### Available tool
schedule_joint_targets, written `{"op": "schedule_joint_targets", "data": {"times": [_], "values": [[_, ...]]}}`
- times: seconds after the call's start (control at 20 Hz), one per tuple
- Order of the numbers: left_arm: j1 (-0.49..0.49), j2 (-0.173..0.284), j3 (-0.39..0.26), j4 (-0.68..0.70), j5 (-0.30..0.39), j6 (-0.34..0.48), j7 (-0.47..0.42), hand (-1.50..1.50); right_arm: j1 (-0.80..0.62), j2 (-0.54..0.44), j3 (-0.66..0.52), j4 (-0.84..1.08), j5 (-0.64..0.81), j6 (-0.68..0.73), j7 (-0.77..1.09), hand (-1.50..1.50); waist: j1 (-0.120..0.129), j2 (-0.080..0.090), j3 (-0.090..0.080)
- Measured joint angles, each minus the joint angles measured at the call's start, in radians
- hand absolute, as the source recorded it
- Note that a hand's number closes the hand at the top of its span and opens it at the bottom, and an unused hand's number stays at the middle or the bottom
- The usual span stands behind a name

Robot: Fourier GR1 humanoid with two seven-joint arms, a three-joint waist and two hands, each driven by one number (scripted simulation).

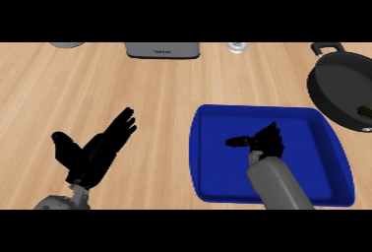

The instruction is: Pick the squash from the tray and place it in the pot

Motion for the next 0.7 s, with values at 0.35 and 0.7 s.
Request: {"op": "schedule_joint_targets", "data": {"times": [0.35,0.7], "values": [[0.007,-0.01,-0.006,0.013,-0.016,-0.007,-0.018,0.0,-0.018,-0.016,0.071,-0.004,-0.012,-0.031,0.003,1.5,0.0,0.003,-0.004],[0.018,-0.018,-0.008,-0.009,-0.018,-0.004,-0.004,0.0,-0.029,-0.023,0.126,0.008,0.016,-0.054,0.005,1.5,0.0,0.0,-0.005]]}}
